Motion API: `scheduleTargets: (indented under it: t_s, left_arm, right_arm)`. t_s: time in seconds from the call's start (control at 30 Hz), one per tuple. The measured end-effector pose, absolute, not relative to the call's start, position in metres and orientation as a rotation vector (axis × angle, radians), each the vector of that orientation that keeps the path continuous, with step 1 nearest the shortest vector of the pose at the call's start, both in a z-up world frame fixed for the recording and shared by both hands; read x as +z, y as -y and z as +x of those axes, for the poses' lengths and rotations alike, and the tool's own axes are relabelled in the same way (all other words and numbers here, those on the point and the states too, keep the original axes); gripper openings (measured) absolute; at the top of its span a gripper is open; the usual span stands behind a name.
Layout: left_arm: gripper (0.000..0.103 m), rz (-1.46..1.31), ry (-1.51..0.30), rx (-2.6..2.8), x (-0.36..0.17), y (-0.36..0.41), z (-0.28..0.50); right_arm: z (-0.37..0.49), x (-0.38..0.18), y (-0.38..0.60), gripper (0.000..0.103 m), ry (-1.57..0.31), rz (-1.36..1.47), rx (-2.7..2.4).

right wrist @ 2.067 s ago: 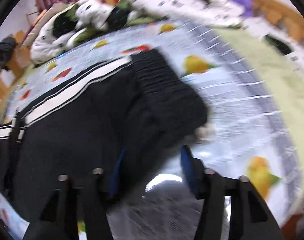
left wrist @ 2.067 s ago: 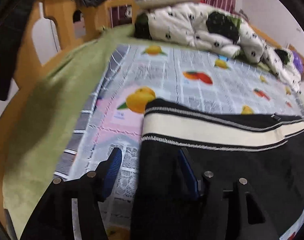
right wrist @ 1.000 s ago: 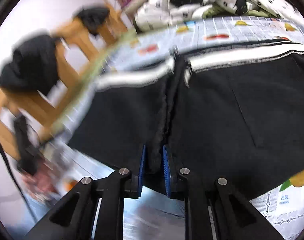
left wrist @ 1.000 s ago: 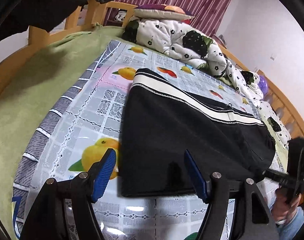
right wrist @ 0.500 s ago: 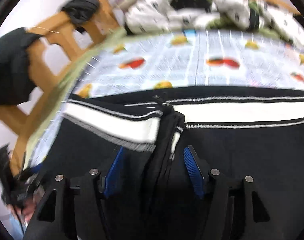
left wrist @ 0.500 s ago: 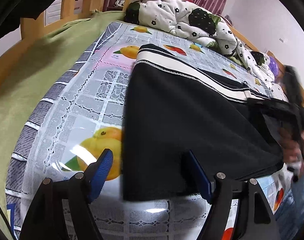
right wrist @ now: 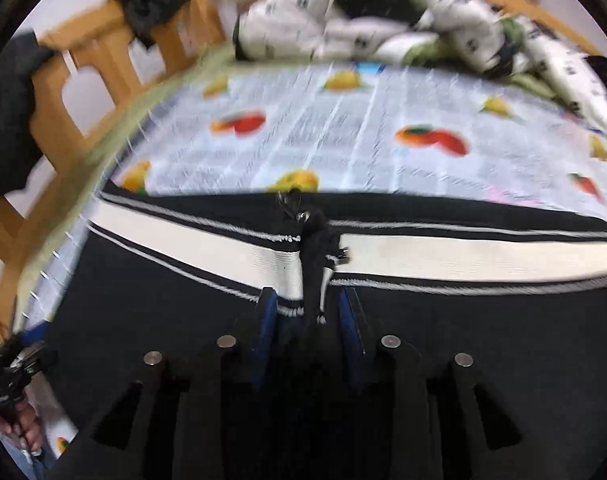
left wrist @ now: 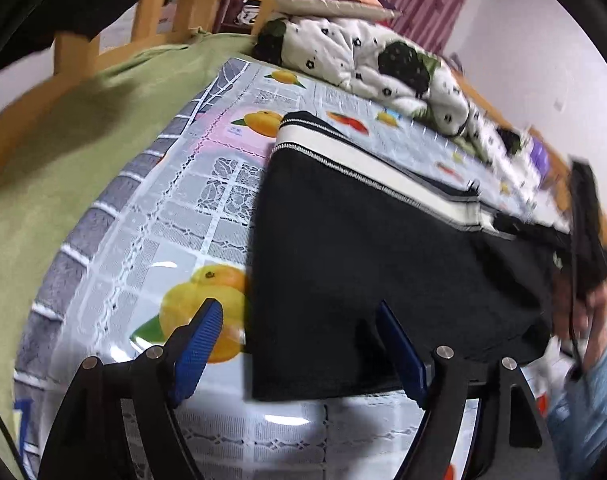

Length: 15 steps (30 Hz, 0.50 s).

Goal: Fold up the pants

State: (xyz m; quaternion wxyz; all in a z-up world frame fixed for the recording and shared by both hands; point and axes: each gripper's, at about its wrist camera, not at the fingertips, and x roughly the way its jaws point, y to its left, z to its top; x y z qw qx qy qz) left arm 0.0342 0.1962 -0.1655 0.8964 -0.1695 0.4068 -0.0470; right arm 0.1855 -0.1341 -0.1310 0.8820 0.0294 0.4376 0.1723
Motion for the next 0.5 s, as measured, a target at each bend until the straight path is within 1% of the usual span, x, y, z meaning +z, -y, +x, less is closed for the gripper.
scheduleTargets:
  t_s: [0.03, 0.1, 0.2, 0.3, 0.37, 0.5]
  left_arm:
    - [0.077, -0.382, -0.856, -0.096, -0.168, -0.200, 0.033]
    - [0.076, -0.439, -0.880, -0.114, -0.176, -0.204, 0.030]
    - [0.076, -0.499, -0.863, -0.162, -0.177, -0.204, 0.019]
    - [0.075, -0.537, -0.867, -0.178, -0.180, -0.197, 0.017]
    - [0.075, -0.539, -0.877, -0.163, -0.181, -0.193, 0.022]
    - [0.075, -0.644, -0.872, -0.165, -0.186, -0.199, 0.032]
  right_arm:
    - [0.170, -0.123, 0.140, 0.047, -0.891, 0.083, 0.382]
    - [0.140, -0.116, 0.148, 0.049, -0.866, 0.075, 0.424]
    - [0.105, -0.124, 0.147, 0.056, -0.860, 0.017, 0.445]
    - [0.087, -0.153, 0.138, 0.056, -0.896, -0.048, 0.445]
    - [0.084, -0.171, 0.136, 0.059, -0.899, -0.041, 0.433]
    - [0.075, -0.159, 0.140, 0.059, -0.855, -0.029, 0.417]
